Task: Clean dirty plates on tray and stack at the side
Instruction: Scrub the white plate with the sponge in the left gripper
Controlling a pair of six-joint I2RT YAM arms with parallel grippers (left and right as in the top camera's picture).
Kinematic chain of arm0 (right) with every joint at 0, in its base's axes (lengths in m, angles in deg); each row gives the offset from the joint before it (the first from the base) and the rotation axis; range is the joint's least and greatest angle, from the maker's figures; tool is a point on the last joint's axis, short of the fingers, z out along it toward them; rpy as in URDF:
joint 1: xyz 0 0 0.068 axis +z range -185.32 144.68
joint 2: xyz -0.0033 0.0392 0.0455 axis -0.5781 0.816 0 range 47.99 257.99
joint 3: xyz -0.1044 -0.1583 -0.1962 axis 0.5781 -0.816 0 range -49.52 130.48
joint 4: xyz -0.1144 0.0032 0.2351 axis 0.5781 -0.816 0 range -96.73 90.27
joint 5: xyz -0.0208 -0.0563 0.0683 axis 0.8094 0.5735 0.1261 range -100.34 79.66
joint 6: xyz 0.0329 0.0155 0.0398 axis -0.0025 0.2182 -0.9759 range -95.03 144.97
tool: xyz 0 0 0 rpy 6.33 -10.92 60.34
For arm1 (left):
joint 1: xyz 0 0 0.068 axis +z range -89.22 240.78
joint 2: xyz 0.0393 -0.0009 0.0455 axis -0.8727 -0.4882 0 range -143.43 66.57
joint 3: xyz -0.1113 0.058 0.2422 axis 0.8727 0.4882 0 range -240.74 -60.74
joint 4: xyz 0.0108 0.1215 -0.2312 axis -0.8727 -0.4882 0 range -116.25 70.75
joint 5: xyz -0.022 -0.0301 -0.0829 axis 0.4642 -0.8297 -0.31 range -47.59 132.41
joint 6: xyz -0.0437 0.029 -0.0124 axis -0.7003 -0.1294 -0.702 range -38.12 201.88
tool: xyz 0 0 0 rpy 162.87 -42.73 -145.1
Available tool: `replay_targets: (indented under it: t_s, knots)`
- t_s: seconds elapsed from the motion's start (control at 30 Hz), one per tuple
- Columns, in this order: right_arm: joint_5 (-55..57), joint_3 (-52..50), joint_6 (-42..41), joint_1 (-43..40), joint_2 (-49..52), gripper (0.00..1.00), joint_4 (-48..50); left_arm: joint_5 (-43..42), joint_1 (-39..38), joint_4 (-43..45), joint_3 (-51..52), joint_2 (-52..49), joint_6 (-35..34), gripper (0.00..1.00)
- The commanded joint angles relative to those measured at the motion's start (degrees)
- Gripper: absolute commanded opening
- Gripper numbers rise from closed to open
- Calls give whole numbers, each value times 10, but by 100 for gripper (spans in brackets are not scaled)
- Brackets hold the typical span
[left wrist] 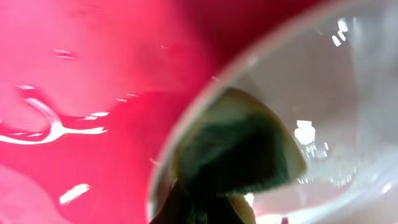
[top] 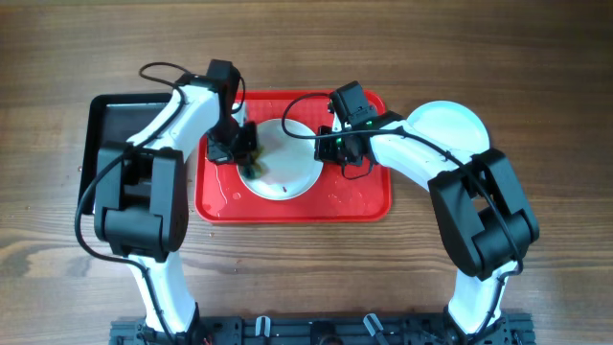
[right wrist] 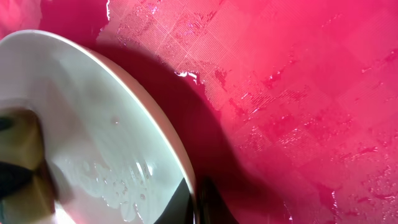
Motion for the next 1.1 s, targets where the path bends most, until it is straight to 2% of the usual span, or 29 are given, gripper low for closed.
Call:
replay_targets:
  t_s: [0.0,0.17,0.33,0.43,0.6,0.67,0.8,1.07]
  knots:
    - [27,-16,-10,-7,19,4,-5,-80,-52,-9,12,-2,104,4]
    - [27,-16,-10,-7,19,4,-5,-80,-123,23,12,-2,80,4]
    - [27,-16,-10,-7,19,4,-6,-69,-145,127,12,-2,-36,4]
    - [27,-16,-10,-7,19,4,-10,-3,-143,196,12,-2,-123,4]
    - [27,-16,-10,-7,19,4,-12,16,-143,287,12,-2,-129,4]
    - [27,-16,-10,-7,19,4,-12,55,-143,321,12,-2,-133,4]
    - [27,-16,-10,-7,19,4,-12,182,-143,328,12,-2,-157,4]
    - [28,-16,-10,-7,19,4,-11,323,-143,267,12,-2,-179,4]
